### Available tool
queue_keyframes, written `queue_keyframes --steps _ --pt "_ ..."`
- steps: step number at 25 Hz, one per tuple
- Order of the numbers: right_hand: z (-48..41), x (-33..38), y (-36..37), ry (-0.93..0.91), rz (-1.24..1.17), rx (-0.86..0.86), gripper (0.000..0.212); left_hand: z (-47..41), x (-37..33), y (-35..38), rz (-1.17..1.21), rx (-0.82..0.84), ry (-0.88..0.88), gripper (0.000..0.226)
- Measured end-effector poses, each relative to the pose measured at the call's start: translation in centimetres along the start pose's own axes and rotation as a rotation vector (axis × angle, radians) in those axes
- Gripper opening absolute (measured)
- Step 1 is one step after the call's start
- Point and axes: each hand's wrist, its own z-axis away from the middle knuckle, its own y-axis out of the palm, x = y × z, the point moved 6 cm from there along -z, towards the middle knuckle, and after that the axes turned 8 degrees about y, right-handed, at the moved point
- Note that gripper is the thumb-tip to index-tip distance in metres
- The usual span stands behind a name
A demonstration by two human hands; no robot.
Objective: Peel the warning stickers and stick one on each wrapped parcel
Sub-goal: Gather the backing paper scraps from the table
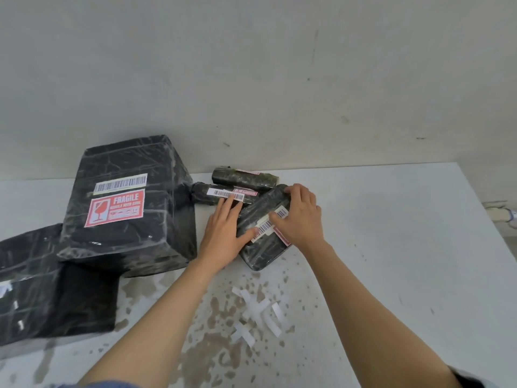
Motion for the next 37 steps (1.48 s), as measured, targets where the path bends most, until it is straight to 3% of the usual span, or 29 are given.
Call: queue_keyframes --steps 4,9,14,20,25,29,37 --pt "1.6 0.8 0.4 -0.031 0.153 -0.04 0.051 2.6 0.4 -0.4 0.18 -0.134 -0.057 0.067" --pt "5.3 1.1 0.8 0.005 0.405 -0.025 0.049 7.4 0.2 -0.4 0.238 -0.145 -0.112 0.065" --pt "7.3 1.7 2.4 0.013 0.363 0.116 0.054 11.4 1.3 0.5 0.269 -0.16 -0.159 0.061" --pt "13.0 0.1 3.9 -0.082 0.215 -0.073 0.053 14.8 0.5 2.8 0.264 -0.205 -0.128 0.051" --pt "17.1 -1.9 4.7 -0.115 0.078 -0.093 0.053 17.0 -0.8 5.2 0.186 -0.138 0.079 0.053" --pt "19.8 -4.0 5.0 -0.015 -0.004 -0.123 0.045 17.1 -1.1 6.2 0.072 -0.041 0.193 0.063" --pt "21.8 -3.0 5.7 -0.001 -0.091 -0.141 0.042 17.0 -0.4 6.2 0.087 -0.14 0.292 0.043"
